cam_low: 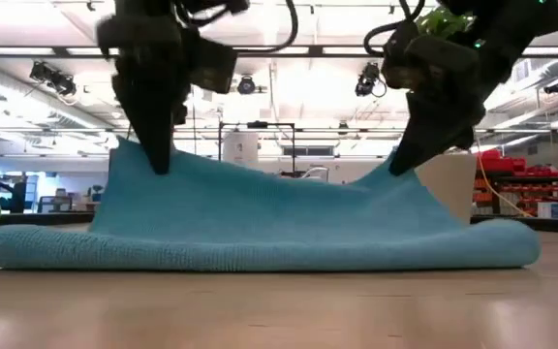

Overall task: Fold microfiber towels
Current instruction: Fold the blue microfiber towel

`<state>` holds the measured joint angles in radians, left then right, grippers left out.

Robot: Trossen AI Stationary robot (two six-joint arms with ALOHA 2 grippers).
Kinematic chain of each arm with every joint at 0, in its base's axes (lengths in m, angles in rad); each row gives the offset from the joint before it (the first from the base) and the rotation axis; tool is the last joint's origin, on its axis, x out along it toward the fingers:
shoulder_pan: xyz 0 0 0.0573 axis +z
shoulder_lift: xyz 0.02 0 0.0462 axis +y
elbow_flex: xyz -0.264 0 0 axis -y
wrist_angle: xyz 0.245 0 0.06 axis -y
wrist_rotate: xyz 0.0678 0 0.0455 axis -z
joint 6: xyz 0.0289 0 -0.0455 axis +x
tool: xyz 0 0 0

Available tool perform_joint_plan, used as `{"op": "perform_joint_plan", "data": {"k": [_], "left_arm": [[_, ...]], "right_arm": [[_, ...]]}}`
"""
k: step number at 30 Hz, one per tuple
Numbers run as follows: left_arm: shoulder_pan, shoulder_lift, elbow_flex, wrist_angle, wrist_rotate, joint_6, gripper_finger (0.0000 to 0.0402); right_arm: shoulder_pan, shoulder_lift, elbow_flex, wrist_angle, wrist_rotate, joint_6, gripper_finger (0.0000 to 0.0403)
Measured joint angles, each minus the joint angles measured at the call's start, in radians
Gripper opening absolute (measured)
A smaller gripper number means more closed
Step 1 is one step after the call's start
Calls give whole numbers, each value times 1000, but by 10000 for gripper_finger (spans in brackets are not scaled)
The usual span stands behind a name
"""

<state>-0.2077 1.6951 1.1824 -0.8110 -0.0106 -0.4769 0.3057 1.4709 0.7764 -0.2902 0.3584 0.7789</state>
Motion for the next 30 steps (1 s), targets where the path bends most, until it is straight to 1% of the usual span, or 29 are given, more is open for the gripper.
{"op": "perform_joint_plan", "data": {"k": [4, 7, 11, 15, 19, 21, 22, 24, 26, 28, 30], "left_arm": [[36, 0, -33, 11, -4, 18, 7], [49, 0, -73, 28, 0, 17, 19], [52, 1, -105, 52, -3, 43, 65], [68, 1, -98, 42, -24, 78, 120], [107, -5, -41, -78, -34, 69, 174], [125, -27, -26, -148, -54, 47, 197], [131, -45, -26, -150, -62, 28, 207], [130, -77, -38, -114, -70, -24, 221], [101, -101, -72, -28, -74, -62, 228], [61, -106, -112, 75, -67, -103, 229], [22, -104, -154, 189, -64, -144, 221]], "right_arm": [[-27, 23, 0, 10, -9, -33, 1], [-50, 54, 0, 13, -10, -42, 1], [-71, 88, 0, 12, -16, -50, 1], [-93, 107, 1, 33, -16, -61, 1], [-108, 117, 0, 40, -25, -65, 1], [-111, 119, 0, 38, -24, -65, 1], [-114, 121, 0, 46, -24, -65, 1], [-117, 121, 0, 43, -30, -65, 1], [-116, 120, 0, 46, -34, -65, 4], [-116, 111, 0, 44, -30, -65, 14], [-122, 95, 0, 43, -27, -73, 32]]}}
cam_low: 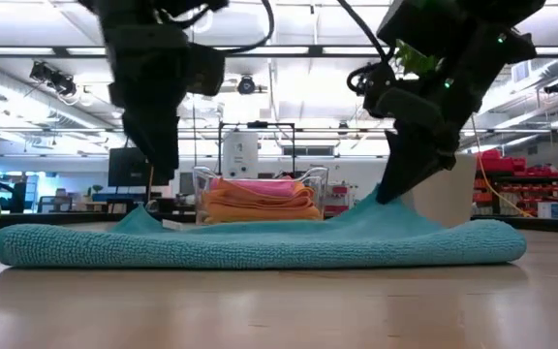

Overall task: Fold microfiber towels
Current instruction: Fold the blue microfiber towel

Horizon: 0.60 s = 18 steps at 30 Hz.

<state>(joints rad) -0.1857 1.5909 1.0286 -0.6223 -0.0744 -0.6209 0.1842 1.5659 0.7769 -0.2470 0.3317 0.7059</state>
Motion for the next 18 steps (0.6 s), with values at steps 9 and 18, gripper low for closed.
{"op": "perform_joint_plan", "data": {"k": [9, 18], "left_arm": [[-33, 12, -156, 201, -4, -128, 95], [-11, 12, -236, 211, -8, -146, 19]], "right_arm": [[-133, -28, 3, -28, -164, -4, 124], [128, -56, 2, -3, -76, 255, 26]]}}
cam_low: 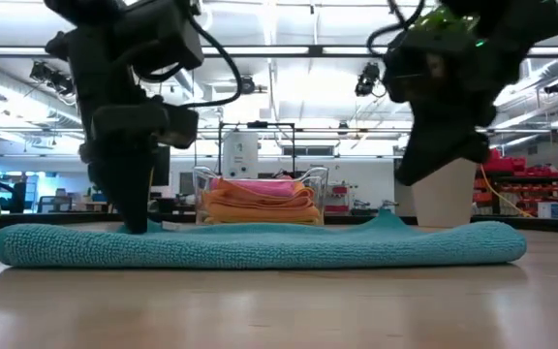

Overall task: Fold microfiber towels
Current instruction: Fold the blue microfiber towel

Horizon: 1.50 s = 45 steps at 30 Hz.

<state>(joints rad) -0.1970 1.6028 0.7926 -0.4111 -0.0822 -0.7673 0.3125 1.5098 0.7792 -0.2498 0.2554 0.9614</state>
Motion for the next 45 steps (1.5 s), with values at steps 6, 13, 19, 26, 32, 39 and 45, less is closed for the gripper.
{"op": "perform_joint_plan", "data": {"k": [6, 13, 19, 26, 32, 39, 45], "left_arm": [[-3, -3, -30, 20, -2, 0, 7], [-56, -2, -41, 59, -6, -41, 13], [-166, -1, -41, 74, -3, -149, 13], [-315, 3, -45, 239, 21, -389, 11], [-397, -2, -44, 664, -103, -222, 14], [-322, -125, -41, 626, -132, 130, 7], [-207, -18, -44, 459, 83, 137, 5]], "right_arm": [[155, 78, 0, 102, 16, 198, 5], [228, 162, 0, 117, 37, 327, 4], [261, 243, 2, 164, 22, 350, 3], [204, 146, -2, -77, -23, 88, 2], [44, -71, -3, -228, -55, -207, 2], [130, -249, 1, -158, 20, 22, 2], [299, -25, 0, -100, 159, 409, 2]]}}
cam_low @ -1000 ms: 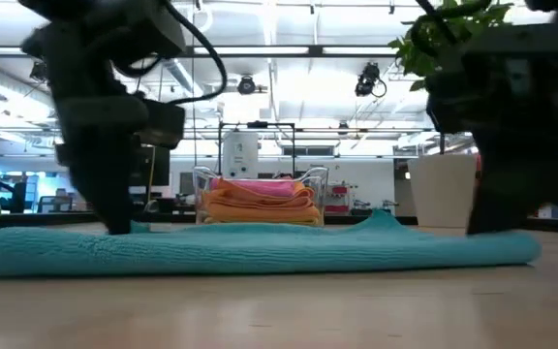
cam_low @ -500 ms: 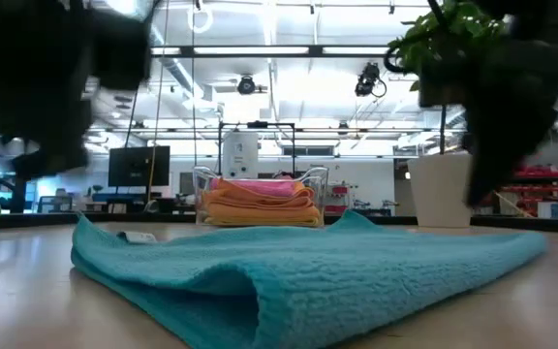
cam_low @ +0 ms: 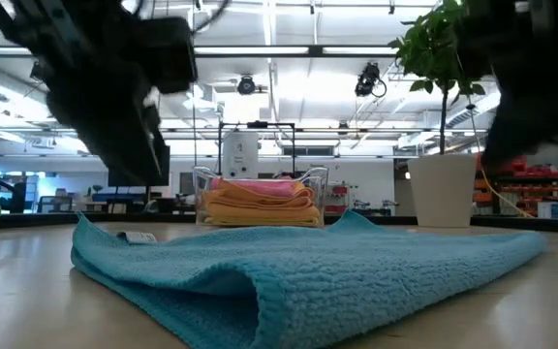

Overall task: Fold microfiber towels
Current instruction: Fold the blue microfiber towel

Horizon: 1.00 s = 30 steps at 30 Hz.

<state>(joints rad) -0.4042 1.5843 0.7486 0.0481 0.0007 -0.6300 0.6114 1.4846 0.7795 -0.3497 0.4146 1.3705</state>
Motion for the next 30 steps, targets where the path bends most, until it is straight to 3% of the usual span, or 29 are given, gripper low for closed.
{"op": "perform_joint_plan", "data": {"k": [4, 10, 14, 19, 21, 24, 26, 28, 30], "left_arm": [[27, 90, 3, 54, 56, 19, 6], [16, 203, 7, 102, 117, -60, 6], [-20, 215, 3, 179, 90, -189, 4], [-82, 208, 38, 194, -94, -398, 6], [-102, 207, 76, 199, -167, -411, 4], [-109, 207, 164, 203, -219, -247, 5], [-102, 195, 232, 175, -222, -65, 9], [-96, 186, 307, 59, -223, 107, 11], [-91, 180, 378, -136, -220, 235, 8]], "right_arm": [[26, 132, 0, 21, -22, 152, 2], [-1, 202, 4, -4, -65, 132, 2], [-100, 172, 1, -103, -68, -44, 2], [-364, 85, -2, -166, -119, -461, 2], [-479, 47, -1, -161, -174, -616, 2], [-594, -36, 4, -171, -264, -741, 2], [-601, -100, 6, -185, -305, -764, 2], [-530, -155, 5, -189, -316, -726, 2], [-386, -174, 4, -144, -284, -614, 2]]}}
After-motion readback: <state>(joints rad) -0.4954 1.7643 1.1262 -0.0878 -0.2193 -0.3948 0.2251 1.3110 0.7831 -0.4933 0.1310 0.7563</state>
